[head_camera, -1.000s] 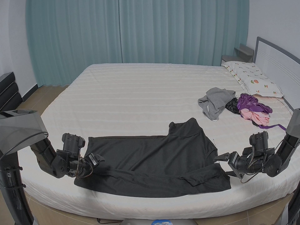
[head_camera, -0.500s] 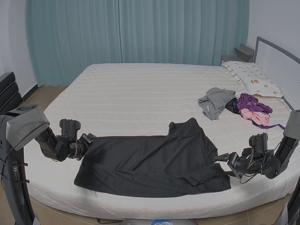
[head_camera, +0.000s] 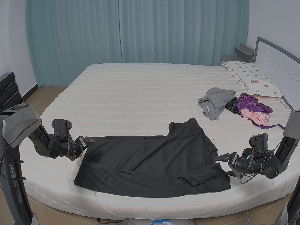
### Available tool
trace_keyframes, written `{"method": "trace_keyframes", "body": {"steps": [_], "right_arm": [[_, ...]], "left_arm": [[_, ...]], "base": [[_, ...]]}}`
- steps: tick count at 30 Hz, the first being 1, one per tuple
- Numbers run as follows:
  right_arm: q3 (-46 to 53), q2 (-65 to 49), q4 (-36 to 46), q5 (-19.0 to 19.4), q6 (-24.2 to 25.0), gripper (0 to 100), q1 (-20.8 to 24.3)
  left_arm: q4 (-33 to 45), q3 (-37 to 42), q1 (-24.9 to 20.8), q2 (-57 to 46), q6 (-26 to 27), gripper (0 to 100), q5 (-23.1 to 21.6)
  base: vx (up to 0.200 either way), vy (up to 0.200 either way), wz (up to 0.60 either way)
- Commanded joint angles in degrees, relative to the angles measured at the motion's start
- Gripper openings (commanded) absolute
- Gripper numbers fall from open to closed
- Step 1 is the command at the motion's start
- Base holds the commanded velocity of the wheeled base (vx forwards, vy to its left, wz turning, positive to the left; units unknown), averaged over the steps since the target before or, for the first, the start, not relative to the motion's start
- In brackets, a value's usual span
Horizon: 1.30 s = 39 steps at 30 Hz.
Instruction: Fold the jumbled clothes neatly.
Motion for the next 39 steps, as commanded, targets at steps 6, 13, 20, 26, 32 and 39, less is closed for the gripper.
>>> {"method": "trace_keyframes", "body": {"steps": [6,13,20,26,32,39], "right_arm": [[0.71,-0.02,0.0,-0.01,-0.92,100,0.56],[0.8,0.07,0.0,-0.01,-0.92,100,0.56],[1.15,0.07,0.0,-0.09,-0.92,100,0.56],[1.15,-0.02,0.0,-0.09,-1.01,100,0.64],[1.42,-0.1,0.0,-0.09,-1.1,100,1.0],[1.42,-0.19,0.0,-0.09,-1.28,100,1.08]], "left_arm": [[7.4,0.59,0.04,-0.23,13.68,100,-1.3],[8.98,1.21,-0.84,-0.85,14.48,0,-1.22],[9.51,1.82,-1.54,-0.93,14.91,0,-0.43],[13.99,0.95,-1.54,-2.78,15.09,0,1.68],[14.61,1.03,-0.48,-4.45,15.09,0,2.3],[14.7,1.03,0.31,-4.89,14.91,0,2.21]], "base": [[0.0,0.0,0.0],[0.0,0.0,0.0],[0.0,0.0,0.0],[0.0,0.0,0.0],[0.0,0.0,0.0],[0.0,0.0,0.0]]}}
